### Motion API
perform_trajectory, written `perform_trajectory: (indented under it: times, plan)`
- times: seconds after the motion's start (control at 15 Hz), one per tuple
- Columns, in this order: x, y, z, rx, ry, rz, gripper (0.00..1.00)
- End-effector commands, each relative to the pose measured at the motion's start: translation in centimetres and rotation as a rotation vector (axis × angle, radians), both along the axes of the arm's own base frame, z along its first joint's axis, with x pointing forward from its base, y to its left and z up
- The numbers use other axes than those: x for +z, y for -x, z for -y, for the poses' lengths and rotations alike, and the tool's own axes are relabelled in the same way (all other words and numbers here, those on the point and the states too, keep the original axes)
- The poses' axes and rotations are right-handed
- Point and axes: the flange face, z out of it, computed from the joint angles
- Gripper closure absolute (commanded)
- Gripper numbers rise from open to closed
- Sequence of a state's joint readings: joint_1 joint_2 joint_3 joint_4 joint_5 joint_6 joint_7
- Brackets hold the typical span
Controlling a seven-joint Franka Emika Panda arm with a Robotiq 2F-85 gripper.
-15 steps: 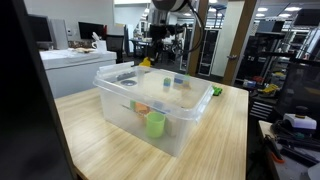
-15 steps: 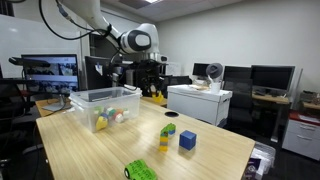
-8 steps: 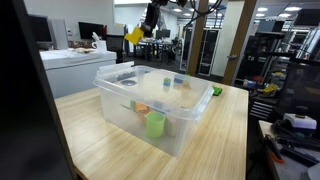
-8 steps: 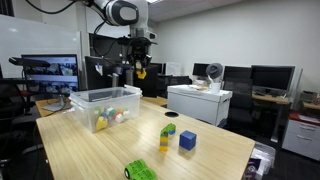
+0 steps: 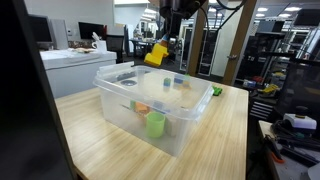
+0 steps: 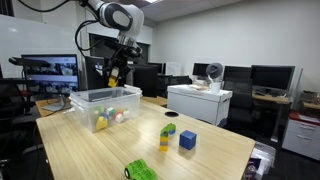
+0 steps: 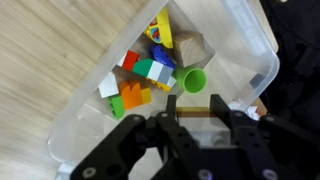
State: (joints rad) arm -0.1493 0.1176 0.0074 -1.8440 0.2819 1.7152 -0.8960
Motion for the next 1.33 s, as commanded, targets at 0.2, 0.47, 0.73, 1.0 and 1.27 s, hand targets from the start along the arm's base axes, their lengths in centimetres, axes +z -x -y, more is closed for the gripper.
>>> perform_trajectory:
  times: [0.2,0.47,0.73,1.0,1.27]
  plan:
    - [-1.0,0.7,0.1,0.197,-0.025,0.020,0.10]
    - [0.2,-1.7,3.7,0.134,-0.004,0.091,0.00]
    - [-0.5,-3.7,9.8,0.036,0.089,0.138,0.00]
    - [-4.4,-3.7,17.0,-0.048,0.241,0.111,0.00]
    - [-8.8,-2.9,21.3,-0.114,0.360,0.059,0.00]
